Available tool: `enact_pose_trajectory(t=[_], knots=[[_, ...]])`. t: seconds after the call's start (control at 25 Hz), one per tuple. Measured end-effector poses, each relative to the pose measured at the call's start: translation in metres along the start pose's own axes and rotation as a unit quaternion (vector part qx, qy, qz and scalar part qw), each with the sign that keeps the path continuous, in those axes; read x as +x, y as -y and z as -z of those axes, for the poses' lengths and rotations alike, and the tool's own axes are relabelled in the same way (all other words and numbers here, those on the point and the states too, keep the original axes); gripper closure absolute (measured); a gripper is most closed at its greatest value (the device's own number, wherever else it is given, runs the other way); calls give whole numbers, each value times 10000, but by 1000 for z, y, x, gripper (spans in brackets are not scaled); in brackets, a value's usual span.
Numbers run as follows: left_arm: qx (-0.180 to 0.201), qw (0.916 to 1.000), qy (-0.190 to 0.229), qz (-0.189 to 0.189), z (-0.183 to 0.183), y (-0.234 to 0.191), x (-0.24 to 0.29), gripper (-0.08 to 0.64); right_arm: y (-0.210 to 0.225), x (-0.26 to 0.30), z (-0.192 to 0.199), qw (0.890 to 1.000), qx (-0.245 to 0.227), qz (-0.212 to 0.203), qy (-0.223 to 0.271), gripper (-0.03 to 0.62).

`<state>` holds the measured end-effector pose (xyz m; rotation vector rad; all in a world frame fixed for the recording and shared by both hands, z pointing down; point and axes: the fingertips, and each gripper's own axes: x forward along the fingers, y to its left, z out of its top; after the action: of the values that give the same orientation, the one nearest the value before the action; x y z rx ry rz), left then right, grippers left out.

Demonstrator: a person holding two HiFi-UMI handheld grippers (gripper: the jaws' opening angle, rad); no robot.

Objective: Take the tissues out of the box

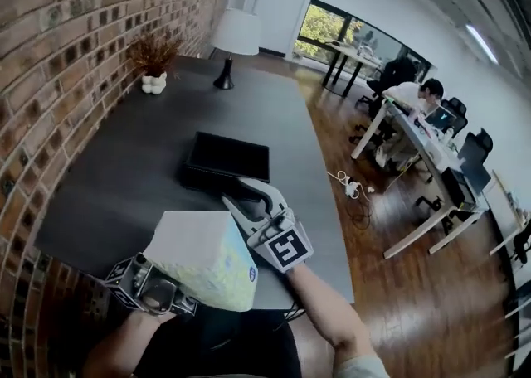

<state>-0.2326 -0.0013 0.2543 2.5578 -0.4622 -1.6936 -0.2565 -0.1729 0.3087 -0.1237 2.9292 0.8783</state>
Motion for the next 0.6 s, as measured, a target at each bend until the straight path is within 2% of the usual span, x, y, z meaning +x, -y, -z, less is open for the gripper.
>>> enact_pose_trajectory(t=[0.2,0.6], knots=[[34,9998,-72,172,-2,4,1,235,-1,2,0,10000,70,49,-4,445],[26,9998,-26,217,-3,6,-11,235,-10,5,-1,9999,-64,-76,-17,445]])
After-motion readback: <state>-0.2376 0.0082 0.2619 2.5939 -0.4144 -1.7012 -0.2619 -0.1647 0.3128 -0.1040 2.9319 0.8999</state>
